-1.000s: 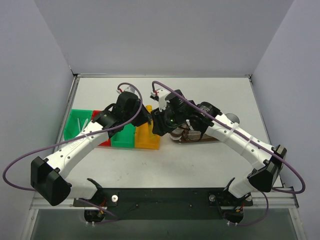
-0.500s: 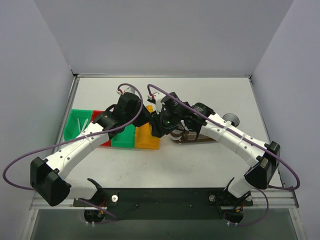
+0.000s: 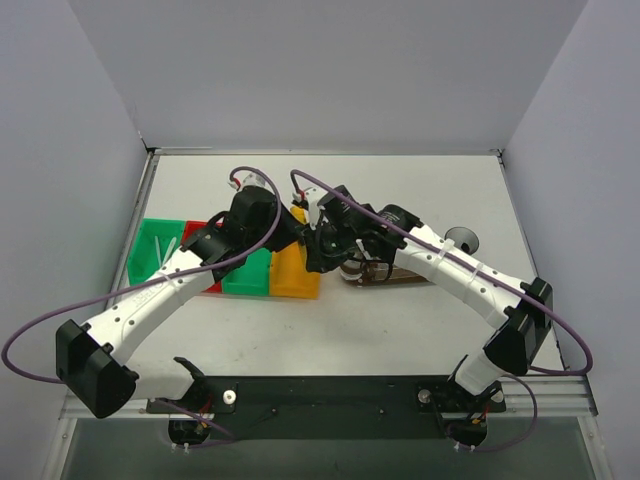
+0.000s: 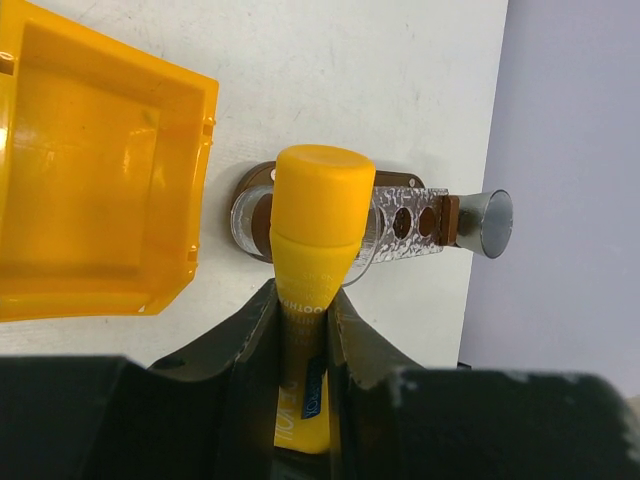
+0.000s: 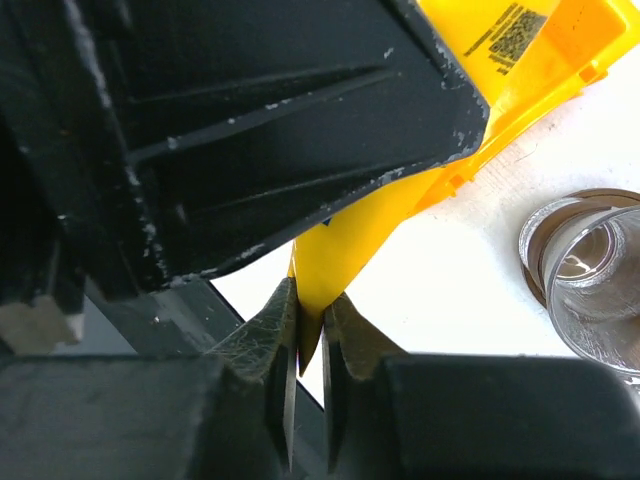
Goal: Prepare toiletry sets of a toothbrush and toothpaste on the tray
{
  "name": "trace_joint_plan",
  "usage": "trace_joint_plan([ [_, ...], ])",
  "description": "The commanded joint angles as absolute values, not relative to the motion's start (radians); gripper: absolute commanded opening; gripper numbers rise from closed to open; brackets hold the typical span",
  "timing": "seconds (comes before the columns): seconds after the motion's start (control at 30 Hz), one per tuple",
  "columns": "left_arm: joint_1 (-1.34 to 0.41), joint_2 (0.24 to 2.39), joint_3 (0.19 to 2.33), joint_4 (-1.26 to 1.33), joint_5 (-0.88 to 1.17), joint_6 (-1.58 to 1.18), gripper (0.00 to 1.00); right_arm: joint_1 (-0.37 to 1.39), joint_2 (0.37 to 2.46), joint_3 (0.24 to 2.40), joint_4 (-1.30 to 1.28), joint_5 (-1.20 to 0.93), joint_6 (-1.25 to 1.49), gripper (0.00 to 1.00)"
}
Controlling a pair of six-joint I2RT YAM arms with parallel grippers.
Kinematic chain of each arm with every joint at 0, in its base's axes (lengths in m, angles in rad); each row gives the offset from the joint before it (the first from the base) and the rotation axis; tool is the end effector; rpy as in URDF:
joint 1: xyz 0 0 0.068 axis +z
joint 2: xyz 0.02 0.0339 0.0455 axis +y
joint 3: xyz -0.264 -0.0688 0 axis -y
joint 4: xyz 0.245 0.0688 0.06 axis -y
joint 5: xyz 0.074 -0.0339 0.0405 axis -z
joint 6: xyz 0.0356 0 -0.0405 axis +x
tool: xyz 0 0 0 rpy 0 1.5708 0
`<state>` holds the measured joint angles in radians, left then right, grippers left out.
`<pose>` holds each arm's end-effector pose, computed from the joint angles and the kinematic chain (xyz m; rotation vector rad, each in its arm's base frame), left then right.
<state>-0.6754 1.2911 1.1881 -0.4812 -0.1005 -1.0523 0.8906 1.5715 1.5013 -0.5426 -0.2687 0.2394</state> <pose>0.2272 -0.1774 0.3414 -0.4895 2.2366 -0.8608 0.2174 0.2838 0.3579 -0.8922 2.1360 0.9057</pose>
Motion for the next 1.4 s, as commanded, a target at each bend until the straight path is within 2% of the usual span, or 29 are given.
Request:
trace_joint_plan([
  [0.0, -0.684, 1.252, 1.18, -0.396, -0.083, -1.049, 0.3, 0.896, 1.565, 1.502, -0.545, -0.262, 0.212, 0.0],
  [0.1, -0.684, 1.236, 1.16, -0.388, -0.08, -1.02, 0.5, 0.896, 1.549, 1.5, -0.546, -0.271, 0.207, 0.0],
  [0.13, -0.683, 1.221, 1.154, -0.381, -0.077, -1.009, 0.63, 0.894, 1.542, 1.496, -0.545, -0.284, 0.204, 0.0],
  [0.2, -0.683, 1.207, 1.15, -0.373, -0.083, -0.968, 0.72, 0.893, 1.531, 1.491, -0.548, -0.296, 0.199, 0.0],
  [0.23, -0.683, 1.194, 1.154, -0.38, -0.087, -0.948, 0.83, 0.89, 1.517, 1.483, -0.558, -0.304, 0.193, 0.0],
  [0.3, -0.68, 1.178, 1.161, -0.416, -0.107, -0.904, 0.88, 0.887, 1.502, 1.477, -0.574, -0.308, 0.195, 0.0],
  [0.5, -0.64, 1.082, 1.106, -0.475, -0.123, -0.833, 0.91, 0.851, 1.431, 1.453, -0.672, -0.371, 0.187, 0.0],
  [0.67, -0.586, 1.002, 1.046, -0.414, -0.043, -0.717, 0.91, 0.825, 1.404, 1.456, -0.814, -0.414, 0.167, 0.0],
  [0.8, -0.583, 0.988, 1.054, -0.365, 0.128, -0.438, 0.9, 0.782, 1.396, 1.482, -0.925, -0.498, 0.155, 0.0],
  [0.87, -0.584, 0.997, 1.08, -0.376, 0.286, -0.333, 0.9, 0.772, 1.397, 1.502, -0.995, -0.563, 0.149, 0.0],
  [1.0, -0.592, 1.029, 1.143, -0.477, 0.483, -0.114, 0.9, 0.755, 1.405, 1.519, -1.115, -0.67, 0.129, 0.0],
  [1.07, -0.607, 1.046, 1.157, -0.54, 0.559, -0.056, 0.86, 0.744, 1.399, 1.497, -1.155, -0.732, 0.118, 0.0],
  [1.17, -0.667, 1.031, 1.14, -0.552, 0.574, 0.041, 0.83, 0.724, 1.387, 1.471, -1.187, -0.82, 0.121, 0.0],
  [1.37, -0.811, 0.951, 1.072, -0.468, 0.454, 0.169, 0.82, 0.697, 1.387, 1.46, -1.255, -0.963, 0.114, 0.0],
])
